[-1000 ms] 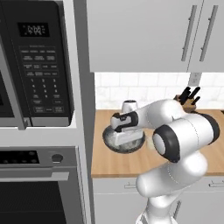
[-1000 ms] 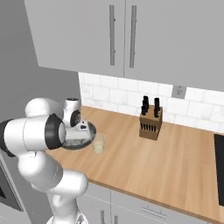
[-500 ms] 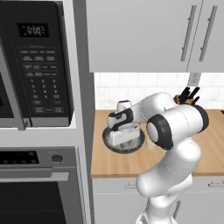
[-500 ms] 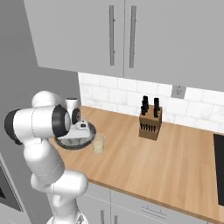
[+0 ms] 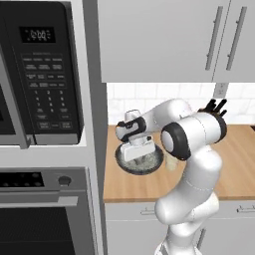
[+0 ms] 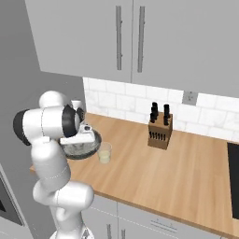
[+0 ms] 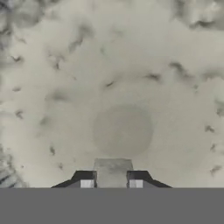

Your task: Grab a lemon wedge from the fridge and one ice cube from the ice bowl, and put them in the glass of lemonade.

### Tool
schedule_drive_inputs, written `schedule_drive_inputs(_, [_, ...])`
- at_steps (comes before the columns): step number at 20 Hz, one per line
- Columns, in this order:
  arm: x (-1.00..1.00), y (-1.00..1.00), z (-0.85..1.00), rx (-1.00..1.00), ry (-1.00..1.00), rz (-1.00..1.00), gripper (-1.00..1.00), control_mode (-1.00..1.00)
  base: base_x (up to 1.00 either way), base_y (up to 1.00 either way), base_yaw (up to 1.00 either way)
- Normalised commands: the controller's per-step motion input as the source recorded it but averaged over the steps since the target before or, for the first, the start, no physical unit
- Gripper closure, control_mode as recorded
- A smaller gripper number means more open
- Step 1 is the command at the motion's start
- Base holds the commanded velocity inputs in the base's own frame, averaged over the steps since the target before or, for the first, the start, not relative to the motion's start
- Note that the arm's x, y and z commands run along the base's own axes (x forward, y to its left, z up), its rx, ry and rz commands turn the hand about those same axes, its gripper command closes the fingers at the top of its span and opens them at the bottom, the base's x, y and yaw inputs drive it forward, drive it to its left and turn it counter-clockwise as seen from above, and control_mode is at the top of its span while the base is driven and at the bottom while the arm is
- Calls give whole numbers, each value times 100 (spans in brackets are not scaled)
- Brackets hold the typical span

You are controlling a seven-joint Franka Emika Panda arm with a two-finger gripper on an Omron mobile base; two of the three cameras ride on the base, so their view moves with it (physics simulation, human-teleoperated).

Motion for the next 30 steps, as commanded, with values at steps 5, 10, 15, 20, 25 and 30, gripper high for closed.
schedule_drive_inputs(5, [-53, 0, 62, 0, -18, 0, 100, -100, 0, 0, 0])
schedule_drive_inputs(10, [-65, -13, 64, 0, -22, -1, 100, -100, 0, 0, 0])
schedule_drive_inputs(15, [-60, -58, 54, 0, -14, -8, 100, -100, 0, 0, 0])
schedule_drive_inputs(20, [-35, -75, 59, 1, -12, -10, 100, -100, 0, 0, 0])
schedule_drive_inputs(25, [-3, -58, 20, 0, -6, -10, 100, -100, 0, 0, 0])
schedule_drive_inputs(30, [26, -44, -2, 0, -5, -9, 100, -100, 0, 0, 0])
